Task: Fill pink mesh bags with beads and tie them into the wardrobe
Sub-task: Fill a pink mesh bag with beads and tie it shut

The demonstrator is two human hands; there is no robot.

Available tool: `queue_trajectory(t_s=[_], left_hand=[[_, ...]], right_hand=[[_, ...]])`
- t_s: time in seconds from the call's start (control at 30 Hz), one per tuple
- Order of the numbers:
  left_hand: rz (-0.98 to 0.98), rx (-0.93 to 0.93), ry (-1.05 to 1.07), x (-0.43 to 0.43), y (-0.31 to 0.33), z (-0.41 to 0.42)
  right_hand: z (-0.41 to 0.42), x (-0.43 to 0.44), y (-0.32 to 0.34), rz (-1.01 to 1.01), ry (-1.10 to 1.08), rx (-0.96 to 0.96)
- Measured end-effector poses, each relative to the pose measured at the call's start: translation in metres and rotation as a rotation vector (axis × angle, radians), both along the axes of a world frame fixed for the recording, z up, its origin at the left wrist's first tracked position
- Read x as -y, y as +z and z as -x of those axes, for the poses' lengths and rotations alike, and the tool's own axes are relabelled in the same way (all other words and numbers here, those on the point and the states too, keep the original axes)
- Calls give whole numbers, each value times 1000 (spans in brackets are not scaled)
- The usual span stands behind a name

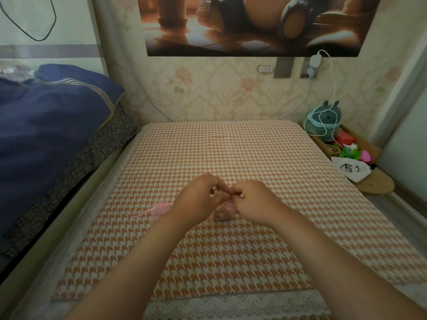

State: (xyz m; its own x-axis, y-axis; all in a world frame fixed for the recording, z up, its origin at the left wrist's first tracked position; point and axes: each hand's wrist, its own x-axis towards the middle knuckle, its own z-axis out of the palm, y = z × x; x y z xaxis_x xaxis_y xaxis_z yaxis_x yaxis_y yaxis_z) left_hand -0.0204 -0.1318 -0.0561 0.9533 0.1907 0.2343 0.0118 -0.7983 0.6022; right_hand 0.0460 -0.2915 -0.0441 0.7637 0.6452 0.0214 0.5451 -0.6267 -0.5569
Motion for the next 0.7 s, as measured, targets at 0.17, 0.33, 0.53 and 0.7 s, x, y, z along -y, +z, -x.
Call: queue_trajectory(t_s=[0.17, 0.33, 0.53, 0.7], left_hand=[[-39, -117, 32, 1, 5, 0], [-91, -115, 66, -2, 8, 0], [-15, -103, 82, -3, 9, -1], [-13, -111, 56, -8, 16, 1]], right_hand=[[-4, 3, -1, -5, -1, -3], [-14, 9, 2, -118, -37, -5], [-32, 20, -20, 1, -115, 70], [-37, 14, -35, 118, -105, 71]])
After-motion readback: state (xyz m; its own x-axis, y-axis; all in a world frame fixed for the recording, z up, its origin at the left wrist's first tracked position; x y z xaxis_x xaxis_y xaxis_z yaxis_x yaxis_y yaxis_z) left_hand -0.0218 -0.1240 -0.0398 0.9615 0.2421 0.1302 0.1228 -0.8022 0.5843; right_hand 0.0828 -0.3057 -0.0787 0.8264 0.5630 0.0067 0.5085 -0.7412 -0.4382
